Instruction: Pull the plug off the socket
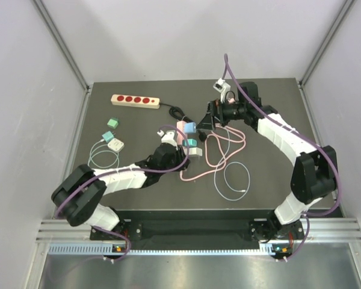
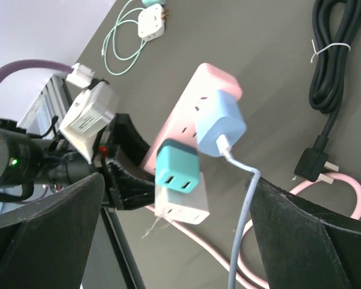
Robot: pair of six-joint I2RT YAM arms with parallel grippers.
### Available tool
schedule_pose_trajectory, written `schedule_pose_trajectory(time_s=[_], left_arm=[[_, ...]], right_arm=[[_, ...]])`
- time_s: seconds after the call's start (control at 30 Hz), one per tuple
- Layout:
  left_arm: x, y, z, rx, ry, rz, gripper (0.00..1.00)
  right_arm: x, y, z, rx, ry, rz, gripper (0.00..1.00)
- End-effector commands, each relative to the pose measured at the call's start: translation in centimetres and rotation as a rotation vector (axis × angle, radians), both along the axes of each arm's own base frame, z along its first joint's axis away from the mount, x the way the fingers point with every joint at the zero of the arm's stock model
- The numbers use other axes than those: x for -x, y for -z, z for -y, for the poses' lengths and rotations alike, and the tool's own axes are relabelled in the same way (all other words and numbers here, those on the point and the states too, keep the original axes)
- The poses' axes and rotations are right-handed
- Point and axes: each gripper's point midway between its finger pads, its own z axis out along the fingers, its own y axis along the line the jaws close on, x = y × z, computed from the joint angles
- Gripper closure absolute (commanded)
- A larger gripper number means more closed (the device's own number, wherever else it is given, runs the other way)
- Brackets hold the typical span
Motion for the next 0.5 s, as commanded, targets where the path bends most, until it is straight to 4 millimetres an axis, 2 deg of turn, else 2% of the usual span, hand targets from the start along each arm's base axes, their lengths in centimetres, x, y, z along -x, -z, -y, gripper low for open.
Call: schedule_pose_trajectory(time_s=[0.0, 0.17, 0.23, 0.37, 0.43, 0.47], left_arm=[[-1.2, -5.7, 1.8, 0.126, 0.046, 0.175, 1.0], [-1.3, -5.9, 1.3, 0.131, 0.022, 0.175, 1.0], [-1.5, -6.0, 1.0, 0.123, -0.001, 0.18, 1.0], [-1.6, -6.3, 0.5, 0.113, -0.021, 0.185, 1.0], [-1.5, -6.8, 0.7, 0.125, -0.008, 0.196, 1.0], [-1.5, -7.0, 0.9, 0.127, 0.002, 0.203, 1.0]], right_arm=[[-1.9, -0.6, -0.1, -0.004, 0.045, 0.007, 0.0], [-1.2, -0.4, -0.5, -0.005, -0.024, 0.016, 0.0], [0.3, -0.2, -0.6, -0.009, -0.095, 0.003, 0.0], [1.9, 1.3, 0.6, 0.076, -0.173, 0.064, 0.0], [2.2, 2.3, 1.2, 0.107, -0.159, 0.044, 0.0], [2.3, 2.2, 1.4, 0.101, -0.149, 0.039, 0.0]])
